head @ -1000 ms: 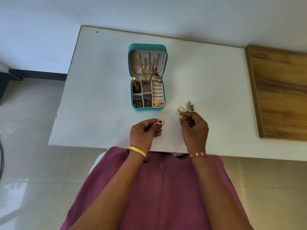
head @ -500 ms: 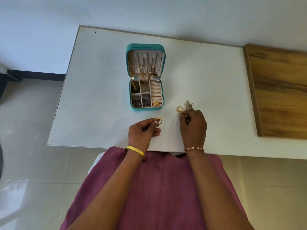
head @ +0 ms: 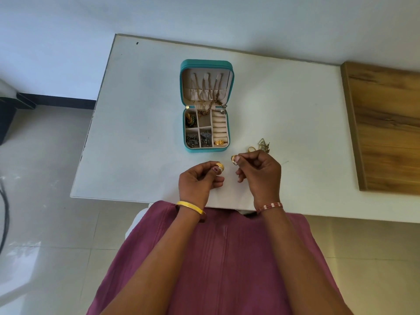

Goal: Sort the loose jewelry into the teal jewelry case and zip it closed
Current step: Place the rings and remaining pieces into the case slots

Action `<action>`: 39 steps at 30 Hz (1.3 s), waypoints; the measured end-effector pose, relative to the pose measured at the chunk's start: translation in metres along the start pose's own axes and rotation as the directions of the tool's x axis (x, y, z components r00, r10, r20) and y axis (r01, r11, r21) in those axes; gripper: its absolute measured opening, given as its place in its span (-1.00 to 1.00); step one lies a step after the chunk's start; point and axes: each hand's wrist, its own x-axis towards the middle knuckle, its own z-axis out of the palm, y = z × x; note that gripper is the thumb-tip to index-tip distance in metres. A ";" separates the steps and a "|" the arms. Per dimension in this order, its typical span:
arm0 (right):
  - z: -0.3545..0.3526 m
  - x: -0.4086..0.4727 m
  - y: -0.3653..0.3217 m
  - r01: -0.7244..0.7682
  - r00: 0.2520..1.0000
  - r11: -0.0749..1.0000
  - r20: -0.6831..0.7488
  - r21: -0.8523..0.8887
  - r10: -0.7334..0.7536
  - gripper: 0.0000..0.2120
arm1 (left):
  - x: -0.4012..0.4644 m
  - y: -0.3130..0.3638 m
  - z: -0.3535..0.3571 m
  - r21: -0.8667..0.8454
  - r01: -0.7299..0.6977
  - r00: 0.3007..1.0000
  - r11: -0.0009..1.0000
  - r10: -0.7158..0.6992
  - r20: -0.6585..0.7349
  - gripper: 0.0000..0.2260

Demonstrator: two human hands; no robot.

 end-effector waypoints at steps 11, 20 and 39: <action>0.026 0.033 -0.019 0.272 0.962 0.911 0.088 -0.309 -0.258 -0.97 | 0.008 0.003 -0.009 -0.033 -0.071 0.986 0.997 0.065 -0.157 -0.84; 0.043 0.065 -0.007 0.653 0.655 0.261 0.357 -0.711 -0.666 -0.91 | 0.010 0.003 -0.008 -0.055 -0.050 0.988 0.997 0.042 -0.150 -0.84; 0.021 0.057 -0.005 0.769 0.539 0.105 0.551 -0.630 -0.638 -0.90 | 0.008 0.005 -0.008 -0.059 -0.042 0.988 0.997 0.032 -0.148 -0.86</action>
